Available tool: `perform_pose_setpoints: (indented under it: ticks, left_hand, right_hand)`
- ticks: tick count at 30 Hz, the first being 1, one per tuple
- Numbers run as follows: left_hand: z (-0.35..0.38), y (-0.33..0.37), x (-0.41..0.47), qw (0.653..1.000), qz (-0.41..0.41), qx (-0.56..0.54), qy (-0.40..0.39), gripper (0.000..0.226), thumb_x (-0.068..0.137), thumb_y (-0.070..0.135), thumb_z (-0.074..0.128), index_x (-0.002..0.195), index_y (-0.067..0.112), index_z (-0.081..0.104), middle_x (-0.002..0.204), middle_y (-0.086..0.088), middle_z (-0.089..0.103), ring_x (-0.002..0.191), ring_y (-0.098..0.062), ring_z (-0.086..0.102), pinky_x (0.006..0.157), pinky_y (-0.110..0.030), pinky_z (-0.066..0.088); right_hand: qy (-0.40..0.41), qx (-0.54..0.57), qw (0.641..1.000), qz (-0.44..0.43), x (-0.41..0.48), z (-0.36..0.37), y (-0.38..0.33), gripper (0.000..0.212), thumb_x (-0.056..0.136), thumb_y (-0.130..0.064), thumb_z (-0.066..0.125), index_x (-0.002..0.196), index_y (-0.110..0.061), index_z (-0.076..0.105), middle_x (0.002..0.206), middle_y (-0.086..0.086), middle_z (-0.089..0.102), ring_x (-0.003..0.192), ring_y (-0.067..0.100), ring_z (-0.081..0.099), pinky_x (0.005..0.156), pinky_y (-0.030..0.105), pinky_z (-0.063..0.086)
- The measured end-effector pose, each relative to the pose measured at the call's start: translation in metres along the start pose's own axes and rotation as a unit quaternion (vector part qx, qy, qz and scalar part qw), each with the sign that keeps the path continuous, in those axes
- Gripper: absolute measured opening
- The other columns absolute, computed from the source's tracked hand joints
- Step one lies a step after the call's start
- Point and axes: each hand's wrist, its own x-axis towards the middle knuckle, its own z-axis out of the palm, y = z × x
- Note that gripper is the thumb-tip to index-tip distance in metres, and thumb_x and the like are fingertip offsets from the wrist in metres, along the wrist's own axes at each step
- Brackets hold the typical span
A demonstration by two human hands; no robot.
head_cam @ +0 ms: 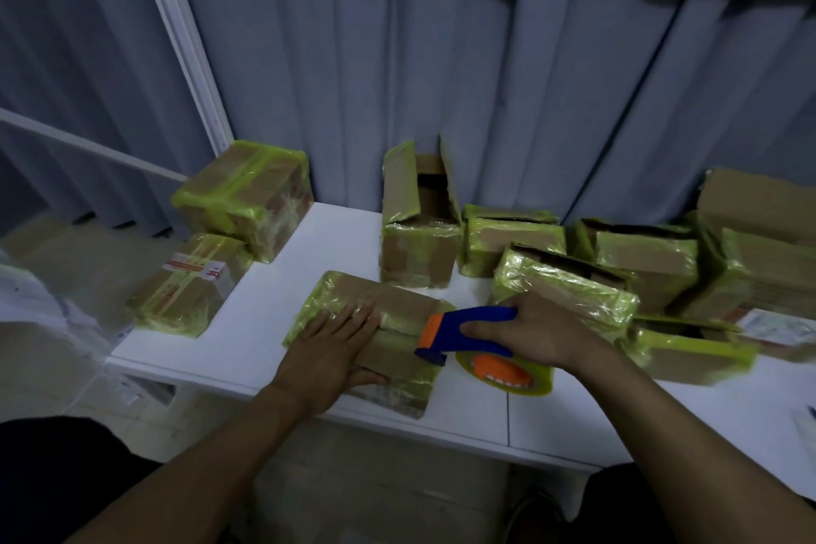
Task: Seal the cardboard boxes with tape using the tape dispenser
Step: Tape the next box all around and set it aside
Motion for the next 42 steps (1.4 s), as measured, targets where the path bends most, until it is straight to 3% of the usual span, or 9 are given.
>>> perform_pose_setpoints:
  ticks: [2,6,10,13,17,26,35,39,42]
  left_hand:
    - [-0.001,-0.005,-0.001,1.0,0.0,-0.001,-0.006,0.099,0.081,0.09,0.011,0.158,0.028,0.016,0.164,0.008,0.008,0.151,-0.014,0.007,0.123,-0.042,0.014]
    - [-0.007,-0.031,-0.007,0.999,-0.028,-0.013,-0.037,0.099,0.079,0.092,0.016,0.158,0.034,0.004,0.164,0.014,-0.006,0.152,-0.013,-0.004,0.124,-0.042,0.008]
    - [-0.021,-0.05,-0.01,0.994,-0.06,-0.037,-0.078,0.11,0.07,0.097,0.031,0.157,0.038,-0.001,0.161,0.017,-0.017,0.152,-0.017,-0.009,0.123,-0.045,0.0]
    - [-0.034,-0.034,-0.009,0.992,-0.076,-0.064,-0.075,0.129,0.056,0.101,0.041,0.158,0.034,0.001,0.161,0.015,-0.015,0.146,-0.008,-0.013,0.122,-0.043,0.001]
    - [-0.032,0.012,0.003,0.987,-0.028,-0.148,-0.052,0.121,0.06,0.097,0.048,0.153,0.044,-0.009,0.157,0.022,-0.011,0.147,-0.003,-0.008,0.123,-0.037,0.005]
    - [-0.011,0.022,0.005,0.997,-0.037,-0.073,0.011,0.116,0.07,0.095,-0.004,0.159,0.023,0.011,0.165,0.007,0.012,0.152,-0.013,0.007,0.123,-0.039,0.009]
    - [-0.009,0.016,0.005,0.999,-0.013,-0.032,-0.007,0.105,0.077,0.086,-0.007,0.159,0.02,0.009,0.163,0.009,0.005,0.152,-0.013,0.006,0.122,-0.038,0.009]
    - [-0.004,0.013,0.007,1.0,-0.01,-0.024,0.007,0.096,0.088,0.081,0.007,0.157,0.017,0.022,0.161,0.004,0.024,0.148,-0.019,0.026,0.119,-0.043,0.021]
    - [0.001,0.009,0.007,1.0,0.003,-0.016,0.005,0.083,0.093,0.075,0.024,0.158,0.024,0.018,0.162,0.004,0.021,0.149,-0.022,0.025,0.118,-0.045,0.021]
  right_hand:
    - [-0.009,-0.012,1.0,0.002,-0.002,-0.001,-0.005,0.066,0.074,-0.083,0.062,0.075,-0.018,0.073,0.064,-0.001,0.069,0.059,0.012,0.067,0.058,0.025,0.045]
    - [-0.01,0.007,1.0,-0.028,-0.002,0.017,-0.021,0.05,0.089,-0.064,0.065,0.067,-0.019,0.061,0.046,-0.009,0.056,0.042,-0.001,0.054,0.043,0.012,0.035]
    - [-0.016,0.057,0.997,-0.04,0.009,0.036,-0.033,0.051,0.085,-0.065,0.068,0.073,-0.015,0.066,0.061,-0.002,0.062,0.058,0.012,0.06,0.058,0.025,0.041]
    - [-0.026,0.073,0.996,-0.035,0.014,0.036,-0.037,0.051,0.084,-0.064,0.07,0.075,-0.013,0.068,0.068,0.002,0.067,0.063,0.016,0.063,0.063,0.029,0.043]
    - [-0.023,0.074,0.997,-0.019,0.017,0.035,-0.032,0.057,0.081,-0.067,0.071,0.084,-0.01,0.074,0.077,0.005,0.074,0.07,0.02,0.07,0.066,0.03,0.049]
    - [-0.022,0.059,0.998,-0.018,0.013,0.035,-0.021,0.056,0.084,-0.065,0.07,0.088,-0.009,0.075,0.081,0.008,0.075,0.073,0.02,0.072,0.067,0.028,0.05]
    - [-0.012,0.06,0.998,-0.014,-0.006,0.019,-0.009,0.047,0.091,-0.056,0.068,0.067,-0.016,0.065,0.048,-0.008,0.058,0.041,-0.001,0.053,0.046,0.012,0.036]
    - [-0.044,0.075,0.996,-0.01,-0.013,0.02,0.004,0.042,0.091,-0.054,0.068,0.074,-0.017,0.068,0.053,-0.01,0.062,0.047,-0.001,0.057,0.05,0.013,0.039]
    - [-0.054,0.069,0.996,-0.001,-0.013,0.025,0.008,0.042,0.089,-0.058,0.069,0.08,-0.016,0.071,0.065,-0.006,0.068,0.059,0.007,0.064,0.061,0.022,0.045]
